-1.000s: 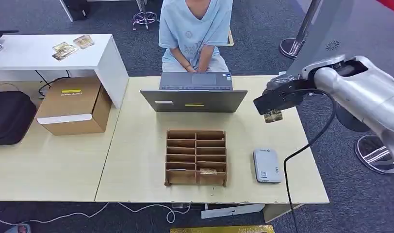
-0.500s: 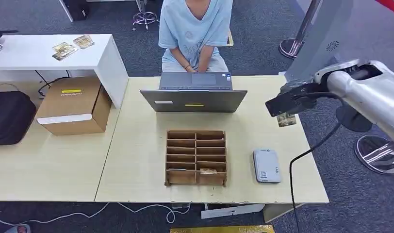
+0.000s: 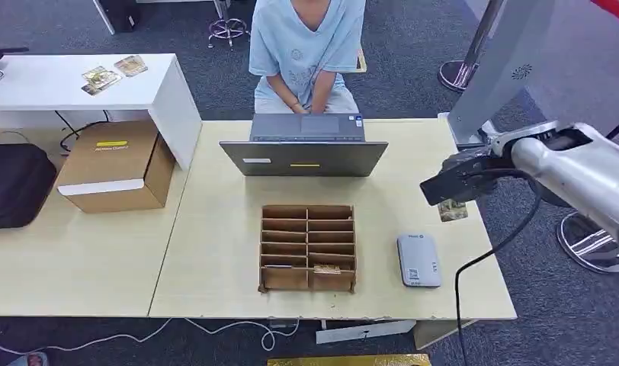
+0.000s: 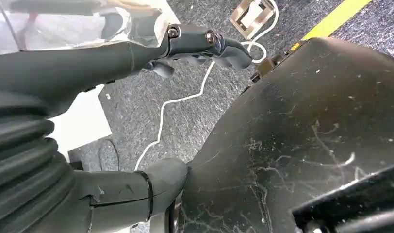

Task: Pass the card to the sensor for recognition and then transmit it.

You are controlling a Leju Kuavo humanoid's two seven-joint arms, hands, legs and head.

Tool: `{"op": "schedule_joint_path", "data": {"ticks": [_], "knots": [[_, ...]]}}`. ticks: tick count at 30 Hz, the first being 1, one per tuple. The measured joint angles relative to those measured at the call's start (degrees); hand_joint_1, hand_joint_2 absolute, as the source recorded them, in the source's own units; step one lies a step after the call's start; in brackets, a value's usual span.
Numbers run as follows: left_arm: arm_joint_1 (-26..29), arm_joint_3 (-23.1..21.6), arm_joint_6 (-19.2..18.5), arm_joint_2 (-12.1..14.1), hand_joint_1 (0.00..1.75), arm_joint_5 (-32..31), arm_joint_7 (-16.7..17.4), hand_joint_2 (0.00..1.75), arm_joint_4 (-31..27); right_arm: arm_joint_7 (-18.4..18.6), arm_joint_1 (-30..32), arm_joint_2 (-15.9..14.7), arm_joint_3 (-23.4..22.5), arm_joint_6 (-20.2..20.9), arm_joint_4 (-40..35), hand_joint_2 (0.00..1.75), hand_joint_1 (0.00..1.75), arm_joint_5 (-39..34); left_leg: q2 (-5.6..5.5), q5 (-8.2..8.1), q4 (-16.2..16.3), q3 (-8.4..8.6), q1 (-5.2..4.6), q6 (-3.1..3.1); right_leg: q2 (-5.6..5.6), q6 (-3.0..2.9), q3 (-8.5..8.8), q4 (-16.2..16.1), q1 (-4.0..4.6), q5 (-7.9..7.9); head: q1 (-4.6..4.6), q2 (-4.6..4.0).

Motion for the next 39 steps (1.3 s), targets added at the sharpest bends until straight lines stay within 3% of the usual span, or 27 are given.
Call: {"op": "schedule_joint_path", "data": {"ticks": [4, 9, 16, 19, 31, 39], "knots": [[0.00, 0.37, 0.07, 0.04, 0.00, 0.35, 0.07, 1.75, 0.00, -0.63, 1.50, 0.65, 0.15, -0.17, 1.15, 1.75, 1.75, -0.02, -0.01, 0.00, 0.00, -0.01, 0.00, 0.00, -0.01, 0.00, 0.00, 0.00, 0.00, 0.00, 0.00, 0.00], [0.05, 0.40, 0.13, -0.02, 0.00, 0.15, 0.39, 1.75, 0.00, -2.93, 4.36, 0.79, 0.39, -3.24, 3.65, 1.75, 1.75, 0.68, -0.03, 0.00, 0.01, 0.01, 0.00, 0.00, -0.06, 0.00, 0.00, -0.01, -0.01, 0.00, 0.00, 0.00], [0.05, 0.39, 0.13, -0.02, 0.00, 0.15, 0.44, 1.75, 0.00, -3.08, 4.92, 0.52, 0.44, -3.70, 3.80, 1.75, 1.75, 0.72, -0.03, 0.00, 0.01, 0.01, -0.01, 0.00, -0.05, 0.00, 0.00, -0.01, -0.01, 0.00, 0.00, 0.00], [0.11, 0.46, 0.15, -0.02, 0.00, 0.39, 1.03, 1.75, 0.00, -3.34, 10.20, -1.44, 0.44, -5.75, 4.50, 1.75, 1.75, 1.57, 0.04, -0.04, 0.01, 0.02, -0.01, 0.02, 0.01, 0.00, 0.00, -0.03, 0.00, 0.00, -0.02, 0.00], [0.25, 0.46, 0.61, -0.02, 0.00, 0.20, 1.24, 1.75, 0.00, -2.82, 13.69, -6.01, -0.61, -5.97, 3.15, 1.75, 1.75, 1.40, 0.11, -0.06, 0.01, 0.03, -0.01, 0.04, 0.07, 0.01, 0.02, -0.03, -0.01, 0.00, 0.00, 0.00], [0.26, 0.83, 0.52, -0.04, 0.00, 1.00, 1.99, 1.75, 0.00, -2.32, 13.68, -6.62, -1.79, -5.05, 1.92, 1.75, 1.75, 1.44, 0.11, -0.05, 0.01, 0.04, -0.01, 0.04, 0.08, 0.00, 0.03, -0.01, 0.00, 0.00, 0.00, 0.00]]}}
